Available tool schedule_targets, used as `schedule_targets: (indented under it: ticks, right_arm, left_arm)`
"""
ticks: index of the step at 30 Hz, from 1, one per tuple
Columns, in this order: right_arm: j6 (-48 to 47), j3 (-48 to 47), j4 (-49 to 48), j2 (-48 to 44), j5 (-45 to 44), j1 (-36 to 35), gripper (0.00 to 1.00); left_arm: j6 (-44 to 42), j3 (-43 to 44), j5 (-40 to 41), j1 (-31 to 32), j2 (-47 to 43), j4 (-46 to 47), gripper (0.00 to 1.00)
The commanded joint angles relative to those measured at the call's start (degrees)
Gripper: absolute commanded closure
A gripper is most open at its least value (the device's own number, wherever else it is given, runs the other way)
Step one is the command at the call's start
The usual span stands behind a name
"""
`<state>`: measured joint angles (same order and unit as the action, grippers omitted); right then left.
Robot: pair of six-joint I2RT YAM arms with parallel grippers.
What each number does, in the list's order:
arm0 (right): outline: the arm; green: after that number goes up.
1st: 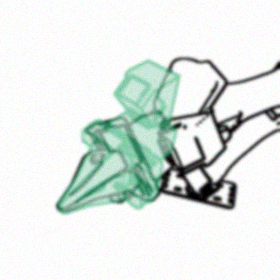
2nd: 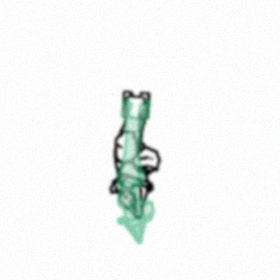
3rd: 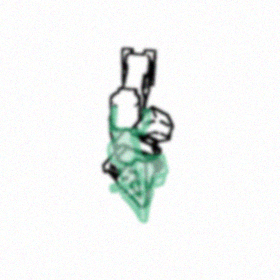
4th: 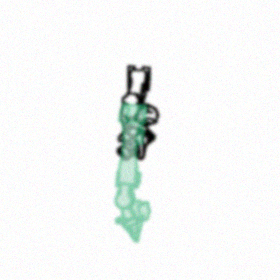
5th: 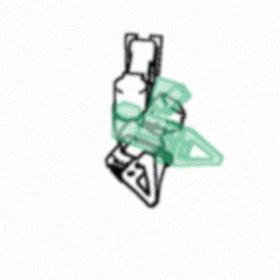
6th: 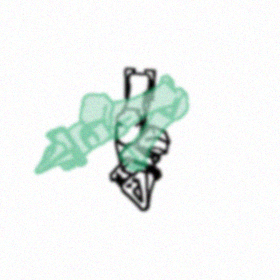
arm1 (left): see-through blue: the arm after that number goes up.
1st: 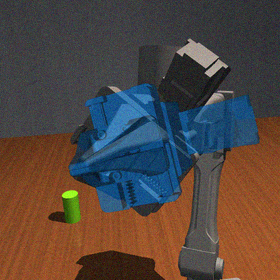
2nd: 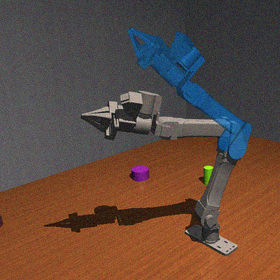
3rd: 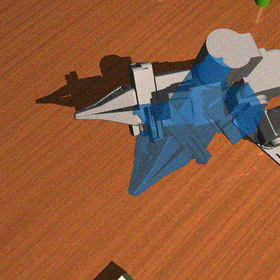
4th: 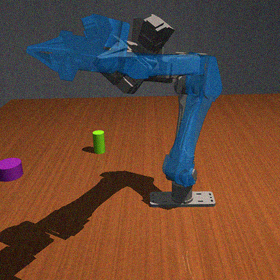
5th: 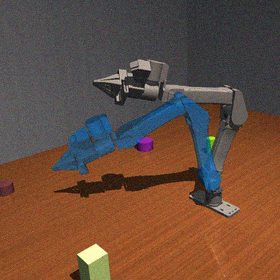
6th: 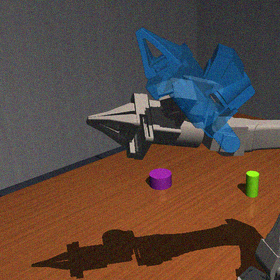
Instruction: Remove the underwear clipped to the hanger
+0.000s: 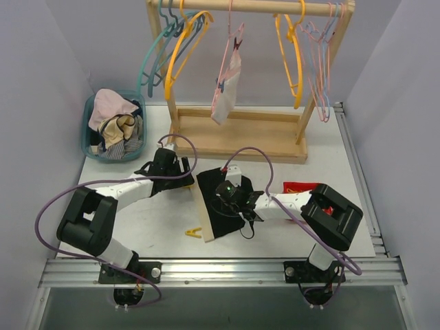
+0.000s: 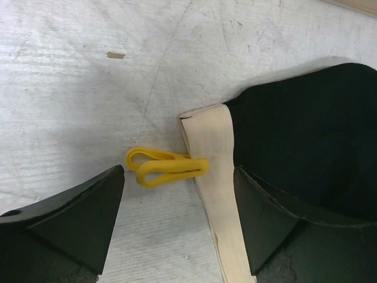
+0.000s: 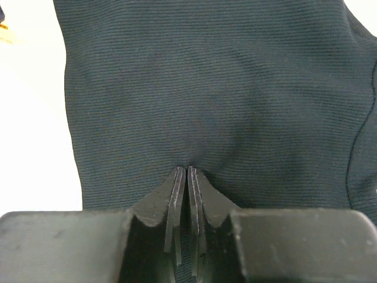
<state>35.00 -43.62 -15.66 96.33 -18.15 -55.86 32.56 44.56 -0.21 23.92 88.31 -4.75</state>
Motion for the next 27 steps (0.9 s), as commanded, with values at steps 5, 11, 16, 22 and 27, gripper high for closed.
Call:
schedule_targets:
  ticks: [5,11,16,22,27]
  right_arm:
    - [1.0,2.4,2.5,1.4,1.8,1.8,0.94]
    - [1.1,3.3,2.5,1.3,2.2,2.8,0.97]
    - [1.1,3.2,2.5,1.6,2.6,2.7,0.98]
    - [1.0,3.4,2.6,1.1,2.7,2.9,0.99]
    - [0.7,3.7,2.6,1.3,2.9,2.9,0.99]
  left_arm:
    - [0.1,-2.3,0.8,-2.2,-3.0,2.9,0.16]
    - [1.9,-6.1,-3.3,-3.9,-3.0,8.0,0.38]
    - [2.3,-5.5,-6.5,-4.6,-0.7,10.4,0.59]
    - [1.8,-5.8,-6.3,-5.6,-2.0,10.4,0.60]
    - [1.6,-6.8,-5.1,-6.1,-4.2,10.4,0.43]
